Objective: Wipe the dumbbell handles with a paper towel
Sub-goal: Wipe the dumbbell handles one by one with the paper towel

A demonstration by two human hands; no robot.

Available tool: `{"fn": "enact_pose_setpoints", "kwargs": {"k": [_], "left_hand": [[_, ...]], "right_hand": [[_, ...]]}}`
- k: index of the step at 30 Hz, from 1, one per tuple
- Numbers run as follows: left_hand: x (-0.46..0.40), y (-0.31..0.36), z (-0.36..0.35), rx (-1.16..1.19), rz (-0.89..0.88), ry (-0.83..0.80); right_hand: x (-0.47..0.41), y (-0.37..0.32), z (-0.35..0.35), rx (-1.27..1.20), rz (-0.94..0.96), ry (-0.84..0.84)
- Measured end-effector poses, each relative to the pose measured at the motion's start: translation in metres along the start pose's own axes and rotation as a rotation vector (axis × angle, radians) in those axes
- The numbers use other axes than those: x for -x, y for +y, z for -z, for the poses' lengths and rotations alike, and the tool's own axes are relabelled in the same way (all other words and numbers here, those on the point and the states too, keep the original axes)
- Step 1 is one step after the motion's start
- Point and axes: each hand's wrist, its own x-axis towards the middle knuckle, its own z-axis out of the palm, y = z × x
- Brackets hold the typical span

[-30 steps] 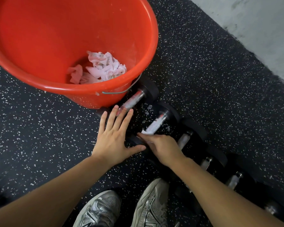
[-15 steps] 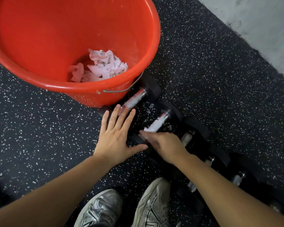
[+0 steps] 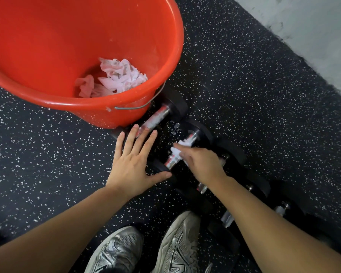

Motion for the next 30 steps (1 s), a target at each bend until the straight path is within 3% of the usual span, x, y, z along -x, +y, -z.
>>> {"fn": "enact_pose_setpoints", "kwargs": {"k": [6, 8, 12, 15, 21, 26, 30], "left_hand": [[0.000, 0.001, 0.001, -0.017, 0.002, 0.005], [0.001, 0.001, 0.002, -0.026, -0.020, 0.011], [0.003, 0.009, 0.000, 0.016, -0.164, 0.019], [0.000, 0.030, -0.004, 0.045, -0.266, -0.020], [-0.008, 0.068, -0.018, 0.011, -0.351, -0.105], [-0.003, 0.075, -0.027, -0.044, -0.319, -0.097], [-0.006, 0.076, -0.027, -0.056, -0.298, -0.103]], "right_hand": [[0.009, -0.013, -0.016, -0.084, 0.111, -0.178], [0.015, -0.010, -0.015, -0.169, 0.100, -0.116], [0.044, 0.011, 0.001, -0.396, -0.043, 0.198], [0.070, 0.034, 0.013, -0.468, -0.178, 0.260], [0.095, 0.071, 0.024, -0.337, -0.329, 0.270], [0.084, 0.079, 0.020, -0.154, -0.286, 0.141], [0.075, 0.081, 0.005, -0.093, -0.304, 0.161]]}}
